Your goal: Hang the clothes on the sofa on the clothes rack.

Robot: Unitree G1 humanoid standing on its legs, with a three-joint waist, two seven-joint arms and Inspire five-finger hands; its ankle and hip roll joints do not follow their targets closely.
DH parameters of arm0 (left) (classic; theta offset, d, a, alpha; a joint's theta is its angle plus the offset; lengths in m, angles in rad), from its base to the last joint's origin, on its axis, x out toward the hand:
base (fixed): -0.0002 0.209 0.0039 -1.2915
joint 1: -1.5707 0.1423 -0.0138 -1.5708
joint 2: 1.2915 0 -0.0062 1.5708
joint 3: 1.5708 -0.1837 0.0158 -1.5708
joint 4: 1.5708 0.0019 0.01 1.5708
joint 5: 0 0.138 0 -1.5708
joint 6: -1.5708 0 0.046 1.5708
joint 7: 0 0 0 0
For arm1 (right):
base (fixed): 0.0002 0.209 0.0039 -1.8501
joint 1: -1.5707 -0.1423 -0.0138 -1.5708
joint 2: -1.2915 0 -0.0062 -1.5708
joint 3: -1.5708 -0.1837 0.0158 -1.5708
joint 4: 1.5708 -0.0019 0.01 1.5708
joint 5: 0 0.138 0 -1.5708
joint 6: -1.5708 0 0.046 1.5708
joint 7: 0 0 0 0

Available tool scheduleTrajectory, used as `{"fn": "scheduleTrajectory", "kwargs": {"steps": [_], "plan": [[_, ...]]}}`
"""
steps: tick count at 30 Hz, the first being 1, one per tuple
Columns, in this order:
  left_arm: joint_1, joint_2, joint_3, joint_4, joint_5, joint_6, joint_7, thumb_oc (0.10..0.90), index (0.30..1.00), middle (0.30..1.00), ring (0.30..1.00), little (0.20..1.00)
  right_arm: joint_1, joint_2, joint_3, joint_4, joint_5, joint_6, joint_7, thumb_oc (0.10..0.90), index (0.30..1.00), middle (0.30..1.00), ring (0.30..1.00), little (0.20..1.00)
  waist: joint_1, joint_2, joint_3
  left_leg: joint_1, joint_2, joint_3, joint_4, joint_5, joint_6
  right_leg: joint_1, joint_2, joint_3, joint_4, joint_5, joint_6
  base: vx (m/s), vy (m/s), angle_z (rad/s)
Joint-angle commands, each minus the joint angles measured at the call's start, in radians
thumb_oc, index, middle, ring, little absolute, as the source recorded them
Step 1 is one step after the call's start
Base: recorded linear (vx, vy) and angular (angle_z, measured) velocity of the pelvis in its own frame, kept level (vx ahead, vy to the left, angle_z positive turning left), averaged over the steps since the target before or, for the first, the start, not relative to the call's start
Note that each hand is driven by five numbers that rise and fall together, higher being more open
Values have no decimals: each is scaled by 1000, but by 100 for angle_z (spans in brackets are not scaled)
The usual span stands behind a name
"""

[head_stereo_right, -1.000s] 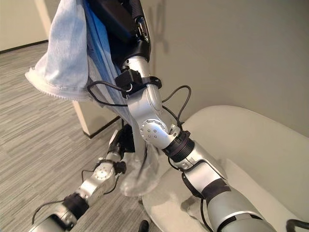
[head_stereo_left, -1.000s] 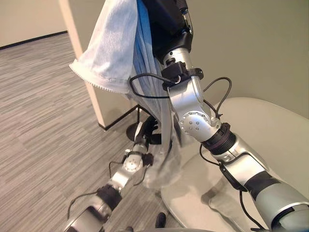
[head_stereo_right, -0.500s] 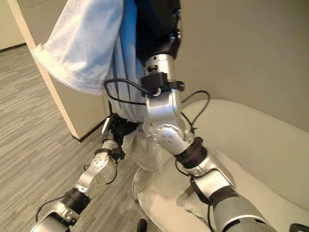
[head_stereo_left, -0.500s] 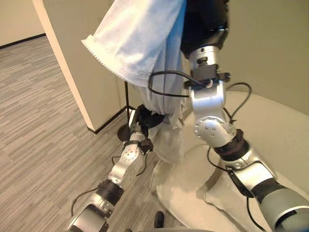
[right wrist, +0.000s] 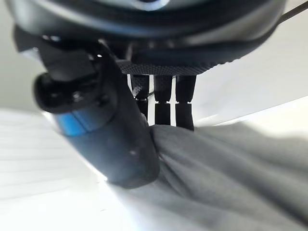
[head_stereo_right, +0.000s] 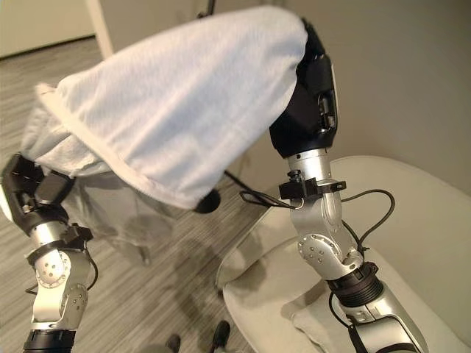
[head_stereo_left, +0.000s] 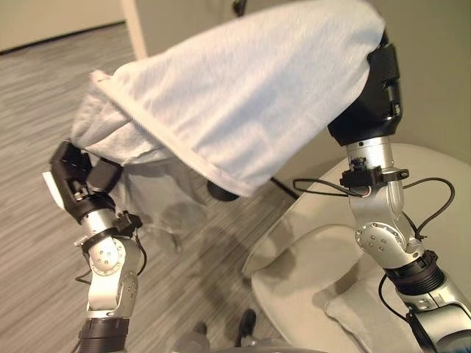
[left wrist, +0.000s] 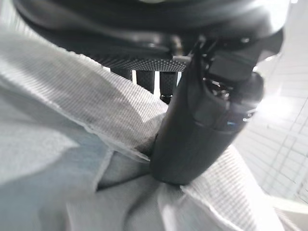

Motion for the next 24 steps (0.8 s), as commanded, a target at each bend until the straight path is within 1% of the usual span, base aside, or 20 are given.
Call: {"fn": "scheduleTrajectory", "kwargs": {"steps": [1,2,3,4,5,7,8,9,11,12,14,15,16,17,18,19,20,21,22,24], "plan": [[10,87,59,-135,108,-162,9,400,300,300,300,300,69,1,-92,-90,-193,-22,33,400,300,300,300,300,-6,-19,-87,-28,197,67,-195,205,-45,147,-133,76,15,-133,196,9,375,45],[0,90,46,-117,119,-167,17,400,300,300,300,300,103,-3,-96,-83,-240,-22,27,400,300,300,300,300,-17,-17,-74,-44,238,93,-219,229,-53,145,-152,73,19,-139,206,4,414,19],[-18,88,26,-95,127,-171,23,400,300,300,300,300,155,-3,-109,-87,-295,-19,13,400,300,300,300,300,-34,-10,-68,-62,275,141,-237,243,-64,146,-170,63,21,-148,216,37,438,7],[-28,87,10,-75,134,-174,27,400,300,300,300,300,200,3,-120,-95,-338,-13,-2,400,300,300,300,300,-42,-2,-67,-76,291,167,-235,260,-75,152,-180,58,21,-149,222,96,465,22],[-31,79,-24,-52,135,-177,18,400,300,300,300,300,262,19,-137,-103,-371,-6,-5,400,300,300,300,300,-48,19,-80,-67,304,183,-243,266,-90,155,-188,49,20,-142,231,148,448,25],[-23,56,-87,-56,101,-183,-26,400,300,300,300,300,362,61,-170,-92,-410,1,-10,400,300,300,300,300,-62,49,-94,-75,287,193,-225,259,-95,177,-238,24,20,-121,255,163,415,14],[-21,56,-90,-56,99,-183,-28,400,300,300,300,300,368,61,-173,-95,-411,2,-10,400,300,300,300,300,-62,47,-97,-77,284,190,-223,257,-94,179,-241,20,18,-120,257,199,567,23],[-23,44,-153,-29,56,-185,-59,400,300,300,300,300,468,146,-195,-83,-406,13,-18,400,300,300,300,300,-76,44,-94,-129,208,182,-104,189,-76,190,-327,-2,22,-70,271,178,538,33],[-33,60,-191,-34,42,-176,-78,400,300,300,300,300,503,214,-199,-50,-429,24,-34,400,300,300,300,300,-74,22,-94,-144,136,187,-98,151,-34,161,-396,-14,55,14,278,148,531,50],[-40,73,-198,-36,42,-173,-71,400,300,300,300,300,493,242,-179,-20,-446,42,-55,400,300,300,300,300,-73,19,-91,-137,106,193,-113,142,-12,137,-429,-26,90,80,273,77,383,43],[-40,97,-197,-44,66,-164,-61,400,300,300,300,300,482,268,-172,-15,-477,44,-83,400,300,300,300,300,-72,12,-86,-108,69,220,-148,140,23,102,-477,-64,158,135,263,101,399,24],[-45,102,-202,-38,68,-163,-53,400,300,300,300,300,487,272,-185,-23,-501,40,-110,400,300,300,300,300,-79,16,-79,-82,56,227,-171,142,34,96,-470,-68,202,125,254,134,391,23],[-51,102,-211,-31,67,-162,-51,400,300,300,300,300,497,278,-193,-28,-500,34,-114,400,300,300,300,300,-90,23,-79,-65,45,227,-185,139,44,80,-445,-56,238,96,240,98,254,15],[-51,102,-211,-31,67,-162,-51,400,300,300,300,300,498,278,-194,-28,-500,34,-115,400,300,300,300,300,-88,23,-79,-63,46,228,-187,140,43,77,-445,-53,244,93,239,181,357,18],[-55,100,-233,-22,70,-150,-57,400,300,300,300,300,517,289,-218,-37,-480,19,-130,400,300,300,300,300,-110,29,-86,-28,21,227,-223,141,60,55,-358,-22,273,8,208,196,326,17],[-48,104,-236,-20,78,-140,-68,400,300,300,300,300,527,293,-229,-36,-478,13,-139,400,300,300,300,300,-117,31,-88,-11,12,237,-232,130,64,56,-310,-28,270,-48,196,190,327,13],[-48,104,-236,-20,78,-139,-68,400,300,300,300,300,527,293,-230,-36,-478,13,-139,400,300,300,300,300,-117,32,-90,-13,13,236,-233,134,63,55,-308,-31,266,-45,194,112,163,14],[-44,108,-238,-25,89,-127,-76,400,300,300,300,300,534,297,-240,-38,-473,11,-147,400,300,300,300,300,-125,34,-91,5,8,242,-242,125,65,42,-260,-39,264,-88,179,141,193,8],[-43,115,-238,-28,105,-111,-92,400,300,300,300,300,545,301,-255,-33,-458,13,-141,400,300,300,300,300,-147,30,-82,39,-7,247,-243,108,69,-12,-163,-20,261,-120,166,189,227,-8],[-42,113,-238,-23,119,-105,-101,400,300,300,300,300,550,297,-267,-22,-457,13,-147,400,300,300,300,300,-167,19,-66,77,-33,246,-243,87,74,-49,-77,16,236,-121,170,134,133,-25]]}}
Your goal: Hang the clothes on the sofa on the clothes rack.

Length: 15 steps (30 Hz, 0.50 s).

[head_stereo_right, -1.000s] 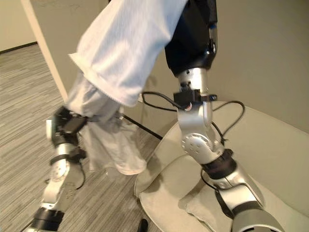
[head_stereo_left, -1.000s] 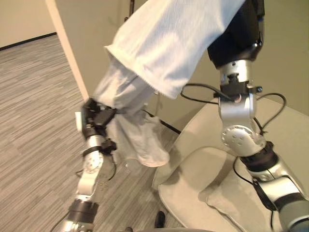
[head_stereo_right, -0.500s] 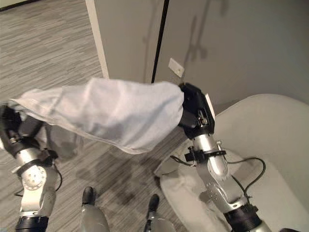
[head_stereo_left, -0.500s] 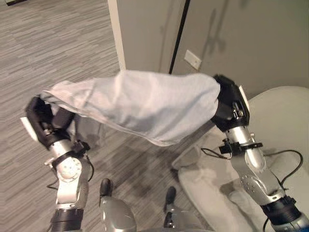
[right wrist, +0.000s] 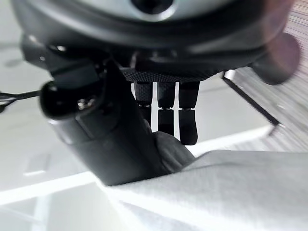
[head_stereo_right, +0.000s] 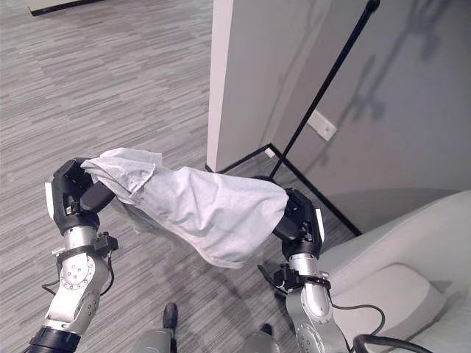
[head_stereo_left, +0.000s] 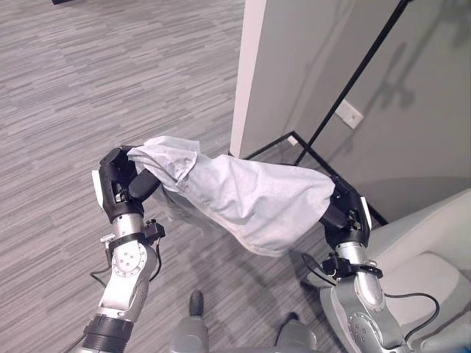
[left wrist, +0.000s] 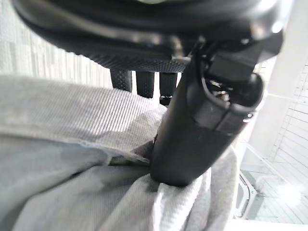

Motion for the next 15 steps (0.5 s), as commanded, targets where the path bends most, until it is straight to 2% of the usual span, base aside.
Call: {"fn": "scheduleTrajectory", "kwargs": {"steps": [1,2,3,4,7,9,11,12,13,14,15], "plan": [[-75,22,7,-105,103,-66,-62,400,300,300,300,300,-36,-58,-103,-60,-2,-132,-34,400,300,300,300,300,-57,-2,-91,7,-120,19,-20,-55,24,60,56,15,-134,45,42,182,102,-8],[-90,10,-10,-86,97,-62,-69,400,300,300,300,300,-39,-62,-118,-62,2,-145,-46,400,300,300,300,300,-85,-16,-83,44,-154,9,-20,-84,30,8,120,36,-185,82,48,223,84,-9],[-93,7,-20,-81,94,-59,-79,400,300,300,300,300,-36,-64,-124,-64,3,-147,-49,400,300,300,300,300,-99,-18,-82,62,-163,4,-20,-103,33,-10,134,28,-213,108,53,317,94,-16],[-91,3,-25,-81,95,-56,-86,400,300,300,300,300,-34,-63,-127,-68,-1,-147,-49,400,300,300,300,300,-108,-22,-82,82,-175,-1,-20,-118,36,-29,138,22,-235,132,58,273,42,-28],[-78,3,-33,-78,110,-51,-111,400,300,300,300,300,-24,-61,-125,-83,-25,-142,-52,400,300,300,300,300,-135,-9,-80,150,-177,-11,-20,-166,41,-65,124,-23,-274,178,79,301,-10,-7],[-63,10,-28,-81,119,-52,-120,400,300,300,300,300,-24,-60,-120,-99,-53,-140,-52,400,300,300,300,300,-138,1,-84,187,-168,1,-20,-189,39,-65,99,-64,-275,179,79,290,-53,-10],[-49,8,-26,-77,124,-53,-129,400,300,300,300,300,-14,-56,-118,-116,-77,-142,-55,400,300,300,300,300,-136,7,-106,229,-168,19,-20,-216,41,-22,88,-96,-279,155,55,357,-29,-12],[-44,5,-23,-70,145,-50,-125,400,300,300,300,300,-3,-58,-122,-125,-103,-140,-53,400,300,300,300,300,-135,22,-121,267,-155,28,-20,-237,39,-7,103,-90,-261,135,41,291,-22,-5],[-43,4,-24,-70,146,-50,-124,400,300,300,300,300,-2,-58,-123,-126,-103,-139,-54,400,300,300,300,300,-135,19,-121,266,-158,28,-20,-234,40,-8,99,-90,-261,137,40,443,-32,-9],[-43,5,-8,-54,203,-59,-91,400,300,300,300,300,5,-67,-134,-126,-148,-137,-66,400,300,300,300,300,-139,43,-146,315,-133,39,-19,-257,27,19,117,-77,-239,111,28,342,-50,-14],[-51,4,6,-47,235,-63,-66,400,300,300,300,300,0,-76,-139,-120,-188,-133,-79,400,300,300,300,300,-140,50,-154,306,-121,46,19,-235,13,38,119,-79,-241,107,22,352,-50,-13]]}}
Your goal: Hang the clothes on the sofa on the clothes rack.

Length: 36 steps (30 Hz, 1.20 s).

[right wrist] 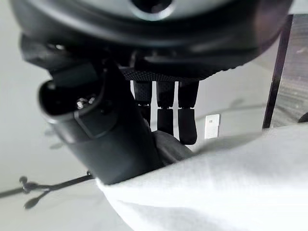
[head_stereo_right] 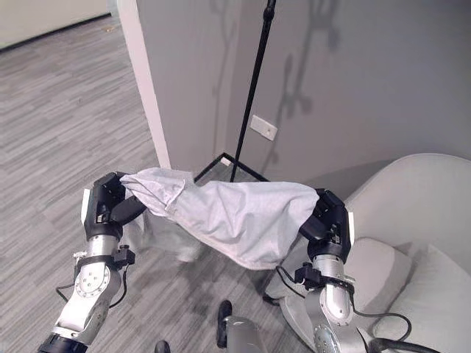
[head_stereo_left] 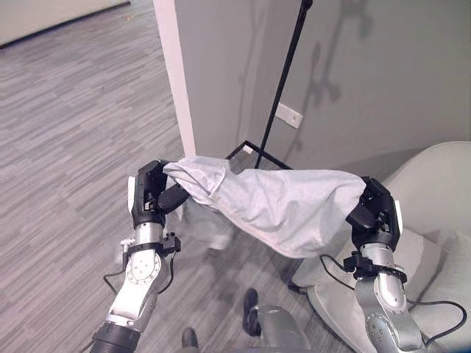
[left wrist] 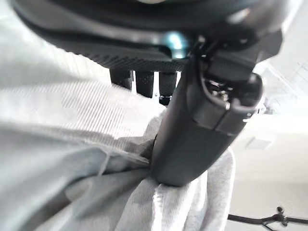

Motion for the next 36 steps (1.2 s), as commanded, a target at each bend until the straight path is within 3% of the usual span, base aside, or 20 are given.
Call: {"fn": "scheduleTrajectory", "kwargs": {"steps": [1,2,6,8,9,12,14,15,16,17,18,21,22,27,28,30,33,36], "plan": [[-92,45,89,-84,151,-129,51,400,300,300,300,300,-57,-13,-62,-127,-143,-113,-20,400,300,300,300,300,17,-30,-91,111,-126,20,46,-118,69,55,32,-19,-221,146,52,239,-100,-19],[-133,52,121,-77,200,-135,113,400,300,300,300,300,-82,-35,-80,-106,-222,-99,-61,400,300,300,300,300,20,-16,-98,81,-94,40,175,-65,37,97,51,-5,-239,137,45,197,-124,-19],[-237,158,183,-65,407,-117,227,400,300,300,300,300,-199,-102,-147,-75,-467,-67,-213,400,300,300,300,300,46,-48,-82,-106,-51,36,602,114,-20,189,65,38,-320,127,-4,266,-158,-14],[-256,169,187,-70,445,-112,251,400,300,300,300,300,-237,-105,-150,-70,-501,-61,-254,400,300,300,300,300,56,-63,-73,-156,-51,41,681,116,-8,202,56,52,-323,124,-13,159,-48,-59],[-320,193,182,-55,519,-103,272,400,300,300,300,300,-300,-133,-175,-91,-618,-31,-324,400,300,300,300,300,75,-80,-59,-254,-41,58,741,69,18,243,36,87,-327,109,-11,171,19,-43],[-388,208,179,-51,568,-104,302,400,300,300,300,300,-395,-172,-195,-66,-773,23,-404,400,300,300,300,300,108,-76,-62,-330,-46,43,617,5,44,281,23,135,-326,86,4,236,113,-27],[-448,239,169,-39,619,-92,322,400,300,300,300,300,-490,-203,-191,-25,-850,61,-459,400,300,300,300,300,139,-64,-74,-329,-84,-19,401,-8,60,306,22,169,-327,69,19,312,186,-69],[-479,252,159,-25,634,-83,338,400,300,300,300,300,-540,-211,-171,-4,-869,71,-484,400,300,300,300,300,158,-54,-79,-328,-109,-69,286,40,53,323,32,185,-331,52,21,203,115,-58],[-486,252,158,-20,636,-83,341,400,300,300,300,300,-548,-212,-168,3,-871,71,-489,400,300,300,300,300,156,-55,-75,-322,-112,-68,264,59,53,320,30,184,-331,57,20,237,71,-70],[-526,262,140,-8,640,-80,344,400,300,300,300,300,-612,-230,-142,35,-885,84,-503,400,300,300,300,300,173,-48,-77,-337,-132,-118,186,111,43,343,37,202,-332,45,18,361,75,-75],[-614,284,104,35,645,-77,353,400,300,300,300,300,-716,-281,-111,113,-906,119,-539,400,300,300,300,300,194,-37,-72,-380,-151,-170,66,171,15,391,44,229,-332,13,14,474,111,-78],[-673,321,80,73,690,-49,347,400,300,300,300,300,-780,-316,-94,144,-921,151,-535,400,300,300,300,300,196,-23,-83,-369,-154,-163,17,190,14,418,48,248,-330,-8,19,274,121,-49],[-696,336,76,91,724,-34,344,400,300,300,300,300,-812,-340,-90,171,-969,190,-546,400,300,300,300,300,203,-5,-122,-334,-144,-172,17,231,18,440,43,260,-325,-23,30,428,280,-42],[-809,370,32,167,708,-14,378,400,300,300,300,300,-935,-401,-34,335,-974,258,-586,400,300,300,300,300,211,-18,-169,-267,-170,-160,22,205,50,440,-14,273,-230,-55,54,329,205,-47],[-879,381,18,226,683,3,395,400,300,300,300,300,-1006,-426,-3,430,-959,296,-605,400,300,300,300,300,215,-20,-177,-235,-182,-139,16,182,71,417,-37,277,-168,-51,76,263,183,-24],[-939,407,-2,286,669,22,406,400,300,300,300,300,-1071,-464,40,532,-939,313,-599,400,300,300,300,300,219,-25,-188,-197,-201,-124,9,150,94,396,-66,263,-81,-19,100,289,199,-30],[-1024,437,-49,373,641,45,414,400,300,300,300,300,-1153,-501,100,643,-887,319,-589,400,300,300,300,300,205,-7,-170,-138,-214,-116,6,126,119,325,-95,244,122,119,116,134,181,-23],[-1080,461,-80,469,607,60,410,400,300,300,300,300,-1207,-518,145,742,-847,306,-593,400,300,300,300,300,186,19,-141,-98,-197,-114,5,107,128,232,-115,215,256,133,112,88,120,5]]}}
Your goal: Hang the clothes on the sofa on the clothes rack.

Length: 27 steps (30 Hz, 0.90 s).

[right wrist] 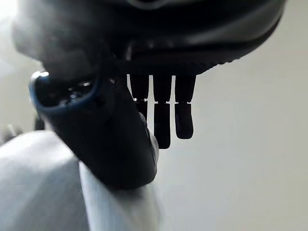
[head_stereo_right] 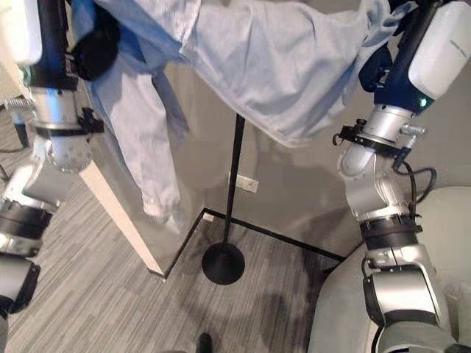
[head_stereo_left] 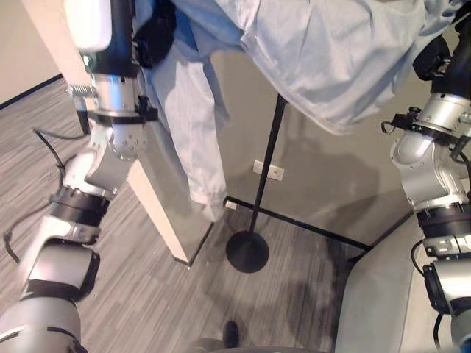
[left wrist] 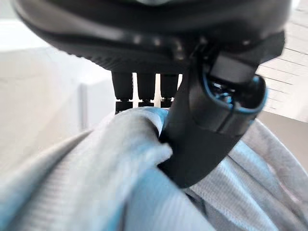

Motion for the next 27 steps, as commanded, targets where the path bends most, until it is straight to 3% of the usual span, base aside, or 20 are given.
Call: {"fn": "scheduleTrajectory", "kwargs": {"steps": [1,3,4,5,6,10,13,14,19,20,27], "plan": [[-21,73,122,75,-99,38,75,400,300,300,300,300,-108,-139,9,79,60,18,-45,400,300,300,300,300,16,25,-95,24,65,-8,-38,-53,-72,-68,-2,-76,-76,216,-17,120,19,11],[-46,77,104,115,-116,36,64,400,300,300,300,300,-136,-148,32,102,69,20,-37,400,300,300,300,300,3,31,-95,34,73,-18,-38,-67,-80,-98,13,-98,-128,176,-33,148,-71,11],[-56,90,90,129,-116,39,68,400,300,300,300,300,-156,-194,58,132,72,17,-43,400,300,300,300,300,-9,16,-87,44,70,-25,-38,-75,-86,-106,43,-102,-259,145,-33,116,-108,4],[-58,89,92,129,-115,40,69,400,300,300,300,300,-165,-196,64,139,75,14,-45,400,300,300,300,300,-11,22,-85,42,75,-28,-38,-69,-88,-96,49,-109,-283,161,-37,176,-179,16],[-53,87,84,183,-148,34,51,400,300,300,300,300,-154,-199,76,177,86,9,-29,400,300,300,300,300,-21,10,-81,56,74,-45,-36,-80,-89,-62,78,-67,-393,153,-29,102,-129,32],[14,72,100,203,-183,28,12,400,300,300,300,300,-95,-164,75,168,102,-2,13,400,300,300,300,300,-6,-11,-104,58,83,-40,-37,-92,-100,-6,98,-44,-542,178,-32,115,-131,23],[82,43,123,176,-172,20,-5,400,300,300,300,300,-6,-140,32,147,104,-12,25,400,300,300,300,300,-3,-17,-111,56,87,-53,-37,-95,-103,16,105,-46,-579,187,-37,91,-85,-1],[168,12,158,132,-171,13,-20,400,300,300,300,300,100,-119,-16,108,92,-17,35,400,300,300,300,300,0,-21,-116,57,92,-60,-38,-99,-105,33,111,-56,-609,191,-41,46,-84,10],[330,-49,236,49,-171,-4,-36,400,300,300,300,300,307,-77,-133,-10,28,-8,49,400,300,300,300,300,0,-31,-120,55,98,-75,-38,-96,-112,52,120,-71,-644,200,-49,58,-74,6],[393,-92,264,17,-192,-18,-35,400,300,300,300,300,380,-54,-161,-39,5,-8,52,400,300,300,300,300,-2,-34,-119,56,103,-83,-38,-106,-116,57,126,-68,-649,187,-53,72,-60,1],[523,-223,282,-63,-260,-49,-34,400,300,300,300,300,549,92,-138,-1,-9,-9,66,400,300,300,300,300,-6,-40,-106,44,109,-91,-38,-97,-121,50,132,-72,-651,189,-63,16,-47,5]]}}
